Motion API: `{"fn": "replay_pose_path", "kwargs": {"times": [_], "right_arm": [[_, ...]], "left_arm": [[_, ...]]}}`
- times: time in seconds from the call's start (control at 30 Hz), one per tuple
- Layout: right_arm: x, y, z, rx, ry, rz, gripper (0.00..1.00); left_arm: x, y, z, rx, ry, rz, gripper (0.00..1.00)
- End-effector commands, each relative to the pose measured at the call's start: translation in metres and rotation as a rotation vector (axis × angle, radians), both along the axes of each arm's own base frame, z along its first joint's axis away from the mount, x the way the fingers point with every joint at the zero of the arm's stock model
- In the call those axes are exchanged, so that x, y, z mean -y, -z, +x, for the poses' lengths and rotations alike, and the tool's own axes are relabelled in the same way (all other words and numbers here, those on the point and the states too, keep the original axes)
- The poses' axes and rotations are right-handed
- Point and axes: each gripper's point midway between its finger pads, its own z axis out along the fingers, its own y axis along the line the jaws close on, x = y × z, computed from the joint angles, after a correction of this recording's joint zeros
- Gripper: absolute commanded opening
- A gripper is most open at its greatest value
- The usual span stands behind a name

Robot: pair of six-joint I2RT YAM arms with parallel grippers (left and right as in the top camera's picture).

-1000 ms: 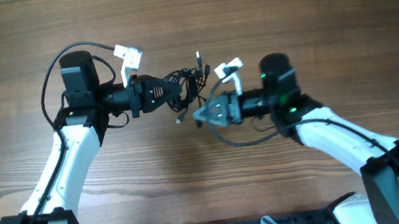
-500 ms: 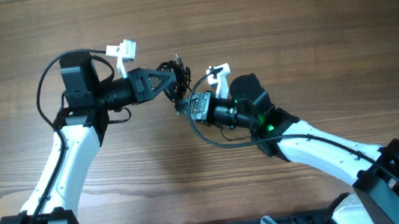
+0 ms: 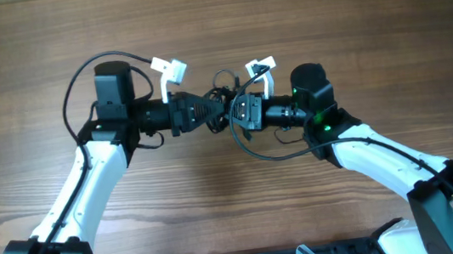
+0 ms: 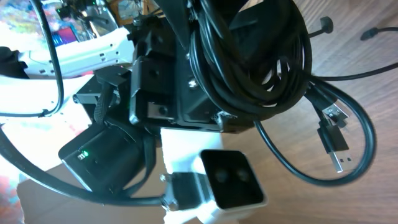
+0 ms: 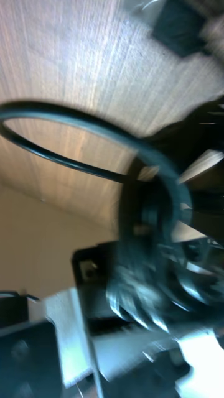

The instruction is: Untangle cables

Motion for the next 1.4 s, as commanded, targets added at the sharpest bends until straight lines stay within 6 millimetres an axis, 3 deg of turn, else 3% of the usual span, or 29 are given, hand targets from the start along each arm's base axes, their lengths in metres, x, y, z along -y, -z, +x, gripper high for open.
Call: {"fn": "replay_pose_path", "kwargs": {"times": [0.0,0.07,0.17,0.2,0.3,0.33,0.37,0.47,0.53,0.6,0.67,0.8,1.07,1.1,1.17,1.2,1.23,1.27,1.37], "right_arm": [[0.006,0.001,0.02,0.037,0.122,-0.032,0.05],[0.007,0.001,0.023,0.009,0.147,-0.027,0.05],[0.008,0.006,0.021,-0.023,0.149,-0.033,0.28],[0.008,0.007,0.021,-0.028,0.149,-0.036,0.41],[0.008,0.007,0.02,-0.026,0.141,-0.035,0.62],[0.006,0.006,0.017,-0.029,0.124,-0.031,0.88],[0.007,0.007,0.017,-0.032,0.123,-0.033,1.0],[0.02,0.013,0.02,-0.031,0.116,-0.057,1.0],[0.033,0.006,0.012,0.147,-0.03,-0.059,1.0],[0.048,-0.004,0.002,0.354,-0.17,-0.033,1.0],[0.061,-0.019,-0.008,0.592,-0.284,0.012,1.0],[0.06,-0.031,-0.006,0.848,-0.304,-0.008,1.0],[0.06,-0.037,-0.006,0.945,-0.314,-0.012,0.99],[0.06,-0.037,-0.006,0.951,-0.315,-0.013,0.91],[0.06,-0.036,-0.01,0.948,-0.335,0.001,0.62],[0.06,-0.036,-0.016,0.947,-0.361,0.02,0.34],[0.06,-0.036,-0.02,0.934,-0.383,0.039,0.11],[0.06,-0.035,-0.023,0.92,-0.396,0.05,0.05],[0.06,-0.031,-0.026,0.877,-0.405,0.056,0.04]], "left_arm": [[0.007,-0.014,-0.012,0.001,0.073,-0.054,0.04],[0.007,-0.017,-0.015,-0.024,0.087,-0.07,0.04],[0.007,-0.018,-0.014,-0.021,0.086,-0.072,0.04],[0.007,-0.018,-0.013,-0.031,0.083,-0.073,0.04],[0.008,-0.024,-0.009,-0.018,0.077,-0.082,0.04],[0.008,-0.024,-0.008,-0.011,0.077,-0.083,0.04],[0.007,-0.024,-0.008,-0.01,0.075,-0.083,0.04],[-0.009,-0.025,0.003,-0.007,0.022,-0.084,0.04],[-0.031,-0.022,0.016,-0.028,-0.054,-0.083,0.04],[-0.042,-0.02,0.019,-0.056,-0.086,-0.084,0.04],[-0.04,-0.028,0.01,-0.058,-0.032,-0.126,0.04],[-0.026,-0.039,-0.012,-0.069,0.098,-0.187,0.04],[0.029,-0.04,-0.059,-0.094,0.319,-0.183,0.04],[0.037,-0.039,-0.066,-0.096,0.348,-0.18,0.04],[0.044,-0.039,-0.073,-0.098,0.376,-0.177,0.04],[0.045,-0.038,-0.074,-0.099,0.378,-0.173,0.04],[0.047,-0.037,-0.074,-0.1,0.375,-0.167,0.04],[0.047,-0.036,-0.073,-0.1,0.37,-0.162,0.04],[0.048,-0.035,-0.072,-0.099,0.363,-0.156,0.04]]}}
